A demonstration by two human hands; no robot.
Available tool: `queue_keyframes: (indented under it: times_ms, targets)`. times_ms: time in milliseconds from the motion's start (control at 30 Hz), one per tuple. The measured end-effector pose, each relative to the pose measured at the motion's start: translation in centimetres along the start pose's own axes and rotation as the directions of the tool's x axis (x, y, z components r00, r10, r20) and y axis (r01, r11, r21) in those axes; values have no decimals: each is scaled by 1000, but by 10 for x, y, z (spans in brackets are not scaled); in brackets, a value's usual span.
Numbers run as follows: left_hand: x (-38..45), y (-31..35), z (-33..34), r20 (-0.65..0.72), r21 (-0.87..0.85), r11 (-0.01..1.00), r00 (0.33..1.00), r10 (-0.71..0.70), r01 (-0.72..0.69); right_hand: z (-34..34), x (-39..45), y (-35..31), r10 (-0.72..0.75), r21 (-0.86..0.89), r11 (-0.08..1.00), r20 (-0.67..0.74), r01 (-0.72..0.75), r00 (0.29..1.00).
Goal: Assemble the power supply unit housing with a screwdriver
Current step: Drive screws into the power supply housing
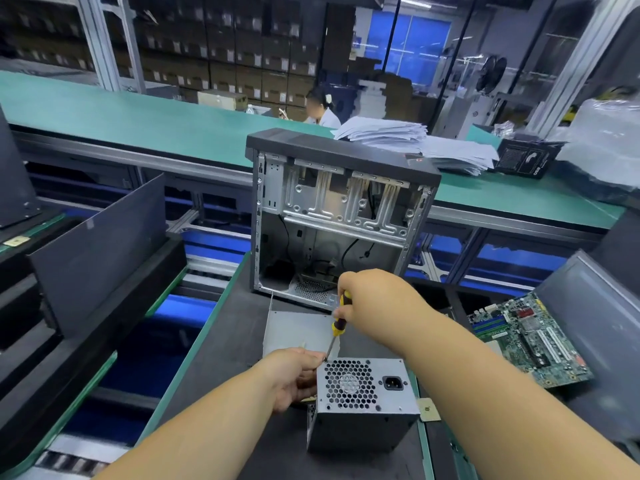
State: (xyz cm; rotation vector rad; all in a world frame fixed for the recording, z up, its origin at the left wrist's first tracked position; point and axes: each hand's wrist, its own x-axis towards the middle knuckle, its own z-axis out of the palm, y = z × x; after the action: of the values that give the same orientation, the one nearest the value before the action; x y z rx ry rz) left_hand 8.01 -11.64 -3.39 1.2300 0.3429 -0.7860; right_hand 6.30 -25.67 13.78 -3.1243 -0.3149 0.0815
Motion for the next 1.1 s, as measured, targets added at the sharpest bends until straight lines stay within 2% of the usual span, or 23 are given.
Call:
queue_keyframes:
  times_ms: [267, 400, 500, 700, 800, 1100]
  targets:
    - [-6, 4, 2, -27, 43, 999, 1000, 4, -3, 16, 7, -18, -27, -81, 997, -110, 18, 994]
    - [-7, 6, 3, -36, 57, 998, 999, 12, -10, 21, 5, -18, -72, 105, 991, -74, 79, 995]
    - [-8, 5, 4, -42, 36, 999, 999, 5, -4, 21, 6, -13, -62, 207, 976, -56, 72, 997]
    - [-9, 6, 6, -46, 21, 1000, 999, 0, 1, 25, 9, -8, 45, 188, 982, -93, -27, 995]
    - [-11, 7, 6, -47, 22, 1000, 999, -10, 11, 28, 6, -10, 50, 188, 982, -111, -29, 993]
    - [-12, 8, 8, -47, 36, 999, 999, -8, 10, 26, 5, 0, 86, 337, 939, -53, -64, 995]
